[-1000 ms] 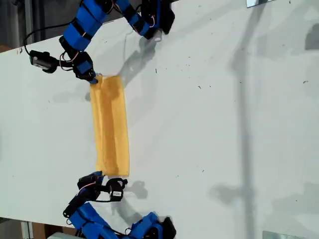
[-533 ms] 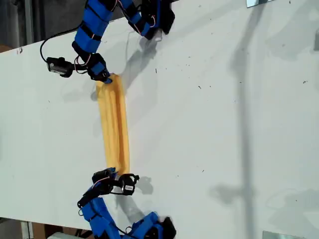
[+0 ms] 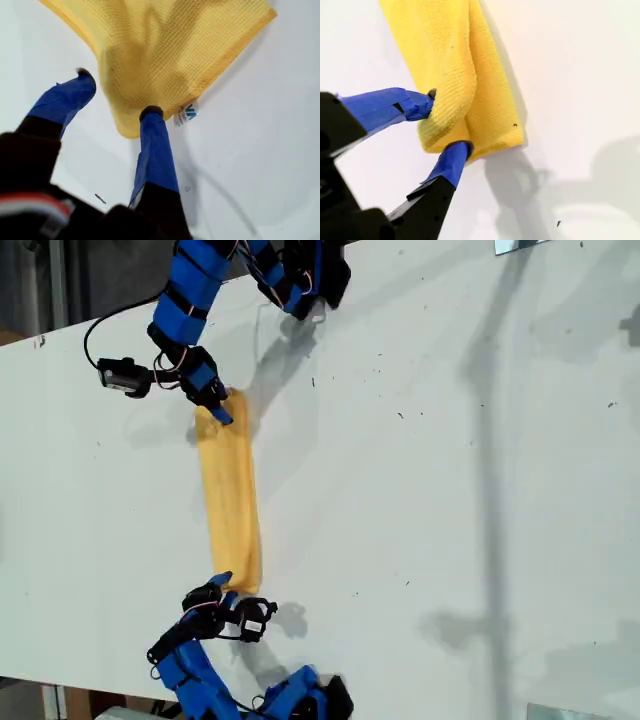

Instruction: Grasp corners of a square towel and fold twice.

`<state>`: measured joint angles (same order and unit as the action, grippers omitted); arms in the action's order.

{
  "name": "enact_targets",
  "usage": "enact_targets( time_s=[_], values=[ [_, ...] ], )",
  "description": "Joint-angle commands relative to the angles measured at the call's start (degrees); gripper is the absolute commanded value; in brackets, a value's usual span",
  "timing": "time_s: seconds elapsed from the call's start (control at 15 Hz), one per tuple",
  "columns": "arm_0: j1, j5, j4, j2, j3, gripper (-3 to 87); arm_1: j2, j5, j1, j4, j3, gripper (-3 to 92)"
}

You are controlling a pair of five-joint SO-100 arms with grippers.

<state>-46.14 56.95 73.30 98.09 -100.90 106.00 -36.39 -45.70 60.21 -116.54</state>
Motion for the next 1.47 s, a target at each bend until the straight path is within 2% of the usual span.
enact_targets(
  time_s=[0.0,0.2,0.4,0.6,0.73,0.93,1.0,1.07,1.13,1.2,1.4],
  values=[
    [-1.85,-1.58,7.82,5.71,7.47,14.3,4.22,-0.35,0.53,4.04,5.63,25.8],
    [-5.80,-3.52,14.06,11.95,10.46,14.2,6.59,0.18,-0.44,5.71,6.94,26.6],
    [-5.45,-3.16,14.50,11.60,9.58,14.0,5.27,0.18,-0.79,5.01,7.03,26.7],
    [-8.79,-3.08,5.36,13.80,0.44,14.0,-7.56,3.43,-7.73,2.72,11.78,34.4],
    [-10.46,-2.37,0.00,13.80,-7.12,14.0,-24.35,5.19,-10.46,5.01,22.68,39.0],
    [-11.25,0.79,-6.77,27.51,-23.29,14.0,-43.15,5.27,-11.43,10.90,37.53,40.1],
    [-10.99,2.29,-8.00,34.54,-29.97,13.9,-45.35,4.92,-12.30,11.69,38.23,37.5],
    [-10.46,3.87,-8.44,42.71,-36.65,13.8,-46.14,4.75,-13.45,12.30,37.44,26.4],
    [-9.84,5.54,-7.91,52.03,-42.89,13.6,-45.79,3.60,-15.03,12.30,34.89,3.8],
    [-9.14,6.77,-6.06,61.17,-47.37,13.1,-45.18,3.25,-16.70,11.87,32.34,0.0],
    [-8.70,8.61,3.16,76.90,-50.80,12.8,-36.65,0.26,-21.09,7.65,19.86,0.0]
  ],
)
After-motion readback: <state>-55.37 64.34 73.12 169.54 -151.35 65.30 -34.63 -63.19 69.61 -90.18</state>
